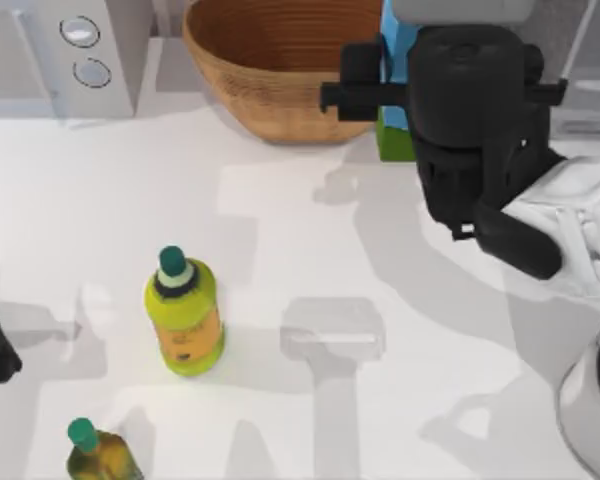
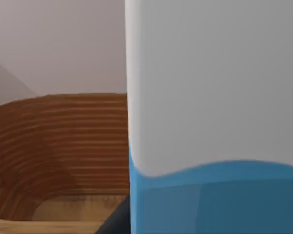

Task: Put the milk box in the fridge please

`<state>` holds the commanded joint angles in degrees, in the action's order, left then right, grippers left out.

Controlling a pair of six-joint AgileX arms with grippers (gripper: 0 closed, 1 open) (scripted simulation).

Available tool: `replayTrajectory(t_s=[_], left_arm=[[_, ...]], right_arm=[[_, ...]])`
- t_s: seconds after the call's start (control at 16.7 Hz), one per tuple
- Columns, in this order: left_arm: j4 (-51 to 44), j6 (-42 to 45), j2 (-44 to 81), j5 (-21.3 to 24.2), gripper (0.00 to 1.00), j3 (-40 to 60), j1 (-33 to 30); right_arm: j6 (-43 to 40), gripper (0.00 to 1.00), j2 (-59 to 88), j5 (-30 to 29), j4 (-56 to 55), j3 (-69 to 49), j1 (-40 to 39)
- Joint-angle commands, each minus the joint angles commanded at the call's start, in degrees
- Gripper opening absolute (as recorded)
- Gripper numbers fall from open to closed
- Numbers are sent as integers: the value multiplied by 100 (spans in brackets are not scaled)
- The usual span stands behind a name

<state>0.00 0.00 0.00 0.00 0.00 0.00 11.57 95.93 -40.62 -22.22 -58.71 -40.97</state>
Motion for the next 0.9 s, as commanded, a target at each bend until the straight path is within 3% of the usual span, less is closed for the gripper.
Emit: replayTrajectory(t_s=[0.36, 0.9], left_arm=[[0, 0, 0, 0, 100, 0, 0], [0, 0, 0, 0, 100, 0, 0]], right_arm=[[-286, 0, -2459, 980, 504, 1368, 951], [-857, 0, -7258, 2978, 1645, 4313, 2999]])
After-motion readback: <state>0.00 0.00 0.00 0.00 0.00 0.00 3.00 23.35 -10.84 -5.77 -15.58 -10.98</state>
